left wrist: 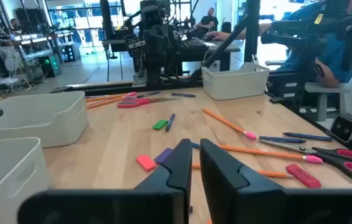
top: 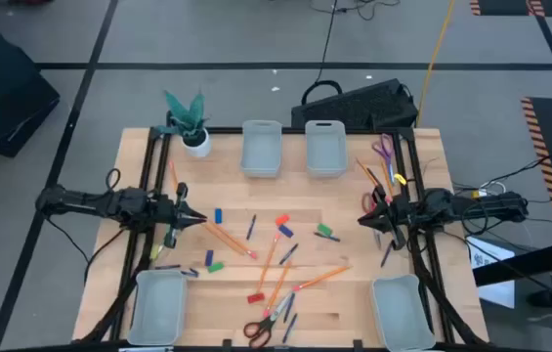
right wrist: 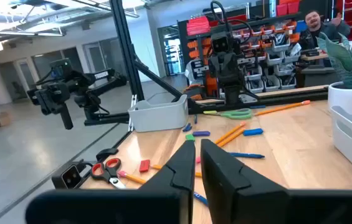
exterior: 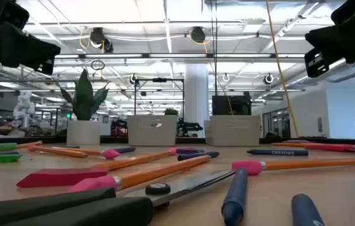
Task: Sort crayons/erasers/pens/pencils in bins
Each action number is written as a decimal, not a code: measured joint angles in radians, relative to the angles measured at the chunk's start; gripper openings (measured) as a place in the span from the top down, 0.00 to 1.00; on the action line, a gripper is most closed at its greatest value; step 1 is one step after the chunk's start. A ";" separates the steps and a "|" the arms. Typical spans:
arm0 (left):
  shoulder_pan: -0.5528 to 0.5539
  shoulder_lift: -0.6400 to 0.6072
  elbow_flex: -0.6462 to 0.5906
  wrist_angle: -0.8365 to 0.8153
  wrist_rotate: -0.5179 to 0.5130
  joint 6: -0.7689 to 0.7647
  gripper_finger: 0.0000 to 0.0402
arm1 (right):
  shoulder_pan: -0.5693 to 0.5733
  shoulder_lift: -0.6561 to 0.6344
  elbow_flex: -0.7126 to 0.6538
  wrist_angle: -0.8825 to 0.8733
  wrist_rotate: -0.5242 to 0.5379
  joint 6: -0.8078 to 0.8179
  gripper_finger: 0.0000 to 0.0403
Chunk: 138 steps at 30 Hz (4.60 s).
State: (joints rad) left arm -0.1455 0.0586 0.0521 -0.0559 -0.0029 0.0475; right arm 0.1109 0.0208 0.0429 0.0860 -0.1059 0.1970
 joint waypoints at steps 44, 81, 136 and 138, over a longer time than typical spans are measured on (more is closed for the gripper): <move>0.000 0.000 0.000 0.000 0.000 0.000 0.91 | 0.000 0.000 0.000 0.000 0.000 0.000 0.95; 0.000 0.000 0.000 0.005 0.000 0.000 0.91 | 0.007 0.087 0.001 0.262 0.149 -0.105 0.95; 0.000 0.000 0.000 0.006 0.000 0.000 0.91 | 0.392 1.800 0.979 -0.144 0.140 -0.129 0.45; 0.000 0.000 0.000 0.006 0.000 0.000 0.91 | 0.398 1.818 0.979 -0.135 0.181 -0.132 0.48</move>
State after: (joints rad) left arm -0.1455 0.0588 0.0519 -0.0502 -0.0029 0.0475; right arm 0.5085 1.8392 1.0215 -0.0494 0.0750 0.0647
